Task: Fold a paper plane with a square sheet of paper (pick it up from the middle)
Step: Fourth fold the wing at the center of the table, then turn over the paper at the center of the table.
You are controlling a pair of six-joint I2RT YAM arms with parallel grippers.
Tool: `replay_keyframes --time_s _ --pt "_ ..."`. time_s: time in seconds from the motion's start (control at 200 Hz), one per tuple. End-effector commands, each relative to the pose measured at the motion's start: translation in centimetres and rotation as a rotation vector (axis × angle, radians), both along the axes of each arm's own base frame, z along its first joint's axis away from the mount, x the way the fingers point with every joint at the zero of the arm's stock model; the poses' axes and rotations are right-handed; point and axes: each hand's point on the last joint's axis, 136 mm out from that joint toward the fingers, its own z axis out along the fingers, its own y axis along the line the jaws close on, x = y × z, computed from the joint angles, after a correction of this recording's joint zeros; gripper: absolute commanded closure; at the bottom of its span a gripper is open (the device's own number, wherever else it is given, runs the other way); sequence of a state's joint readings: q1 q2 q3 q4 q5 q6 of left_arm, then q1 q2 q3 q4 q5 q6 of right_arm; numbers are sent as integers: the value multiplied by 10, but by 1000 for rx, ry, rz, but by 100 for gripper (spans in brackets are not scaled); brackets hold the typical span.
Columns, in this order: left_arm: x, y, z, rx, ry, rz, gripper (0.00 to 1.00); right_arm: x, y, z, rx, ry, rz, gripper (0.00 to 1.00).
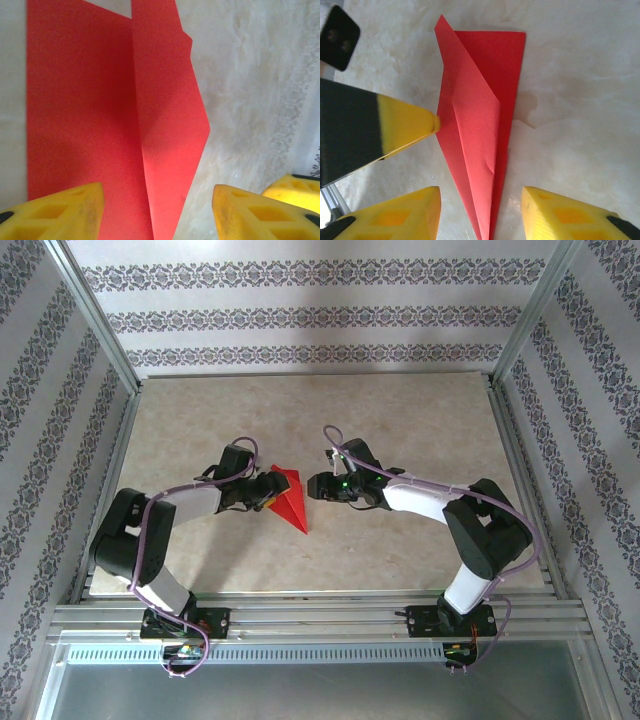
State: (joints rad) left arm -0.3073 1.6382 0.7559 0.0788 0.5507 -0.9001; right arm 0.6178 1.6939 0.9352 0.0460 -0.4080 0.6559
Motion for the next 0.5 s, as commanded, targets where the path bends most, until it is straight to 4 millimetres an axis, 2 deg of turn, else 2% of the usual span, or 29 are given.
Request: replay_keyframes --time_s 0.0,0.16,0.345,0.495 --pt "25 -8 14 -80 -63 15 45 7 9 12 30 -29 3 52" --pt "30 -10 4 -80 -44 15 50 8 7 11 26 -25 -5 52" --pt "31 -19 1 -118 -69 -44 56 8 7 11 28 -22 -6 52" --pt "30 -25 4 -155 -113 -95 68 8 8 12 38 -21 1 53"
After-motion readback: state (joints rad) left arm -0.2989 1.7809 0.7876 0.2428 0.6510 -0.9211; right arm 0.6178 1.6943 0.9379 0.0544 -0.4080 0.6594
